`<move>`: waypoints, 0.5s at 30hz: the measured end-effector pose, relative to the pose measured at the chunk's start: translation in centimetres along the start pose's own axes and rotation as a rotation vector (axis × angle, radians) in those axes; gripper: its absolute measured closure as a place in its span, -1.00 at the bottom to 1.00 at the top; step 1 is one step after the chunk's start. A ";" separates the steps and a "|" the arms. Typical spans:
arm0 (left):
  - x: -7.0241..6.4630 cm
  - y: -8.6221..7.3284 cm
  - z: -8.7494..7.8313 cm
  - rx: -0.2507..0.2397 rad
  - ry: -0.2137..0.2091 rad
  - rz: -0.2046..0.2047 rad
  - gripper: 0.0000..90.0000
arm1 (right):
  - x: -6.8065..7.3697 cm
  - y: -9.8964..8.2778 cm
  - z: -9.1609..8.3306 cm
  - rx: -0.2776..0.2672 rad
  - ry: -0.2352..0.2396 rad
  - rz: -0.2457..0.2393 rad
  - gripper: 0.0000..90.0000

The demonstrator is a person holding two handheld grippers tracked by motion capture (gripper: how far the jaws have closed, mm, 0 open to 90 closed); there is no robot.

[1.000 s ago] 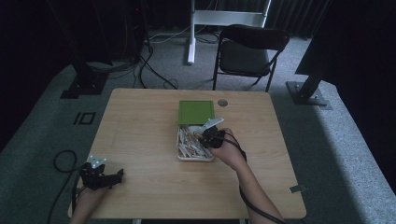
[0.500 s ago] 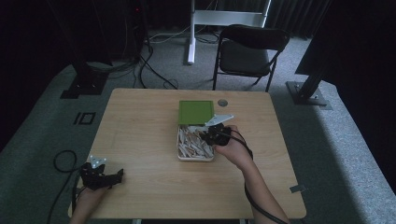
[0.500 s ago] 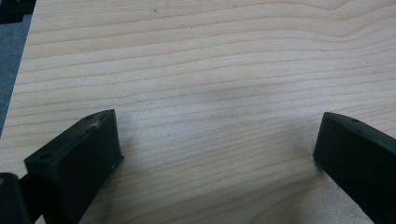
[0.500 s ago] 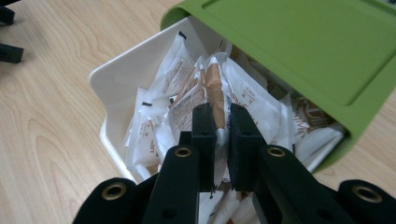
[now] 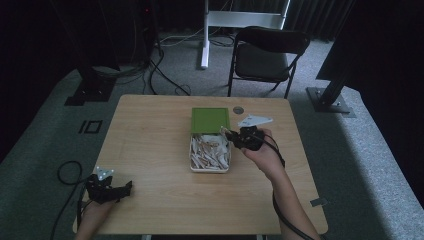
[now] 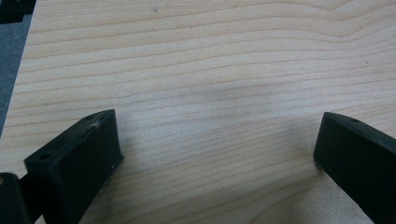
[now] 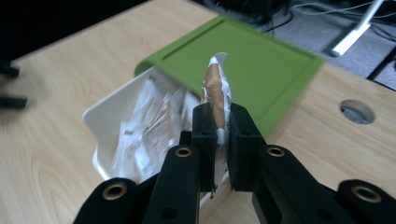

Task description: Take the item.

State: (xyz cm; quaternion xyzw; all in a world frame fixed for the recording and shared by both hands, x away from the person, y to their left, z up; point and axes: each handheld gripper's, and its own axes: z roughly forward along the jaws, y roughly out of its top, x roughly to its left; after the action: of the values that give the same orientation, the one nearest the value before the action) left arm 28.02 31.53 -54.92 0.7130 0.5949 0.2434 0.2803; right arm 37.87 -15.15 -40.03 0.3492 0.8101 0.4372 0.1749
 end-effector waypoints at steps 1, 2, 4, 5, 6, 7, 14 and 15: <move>0.0 0.0 0.0 0.000 0.000 0.001 -0.97 | 0.0 0.0 0.0 0.000 0.000 0.000 0.85; 0.0 0.0 0.0 0.000 0.000 0.000 -0.97 | -0.5 0.0 -0.4 -0.012 -0.013 0.018 0.85; 0.0 0.0 0.0 0.000 0.000 0.000 -0.97 | -1.1 -0.2 -0.8 -0.038 -0.020 0.052 0.85; 0.0 0.0 0.0 0.000 0.000 0.000 -0.97 | -1.1 -0.2 -0.8 -0.038 -0.020 0.052 0.85; 0.0 0.0 0.0 0.000 0.000 -0.001 -0.97 | -1.4 -0.3 -0.9 -0.040 -0.031 0.056 0.85; 0.0 0.0 0.0 0.000 -0.001 -0.002 -0.97 | -1.7 -0.4 -1.0 -0.051 -0.041 0.069 0.85; 0.0 0.0 0.0 0.001 0.000 0.000 -0.97 | -4.0 -1.9 -0.5 -0.043 -0.135 0.141 0.85; 0.0 0.0 0.0 0.001 0.000 -0.001 -0.97 | -4.0 -1.9 -0.5 -0.043 -0.135 0.141 0.85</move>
State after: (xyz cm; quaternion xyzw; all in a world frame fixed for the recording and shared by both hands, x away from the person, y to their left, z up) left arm 28.02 31.53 -54.92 0.7129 0.5951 0.2431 0.2802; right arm 39.60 -19.00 -41.44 0.4300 0.7604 0.4413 0.2052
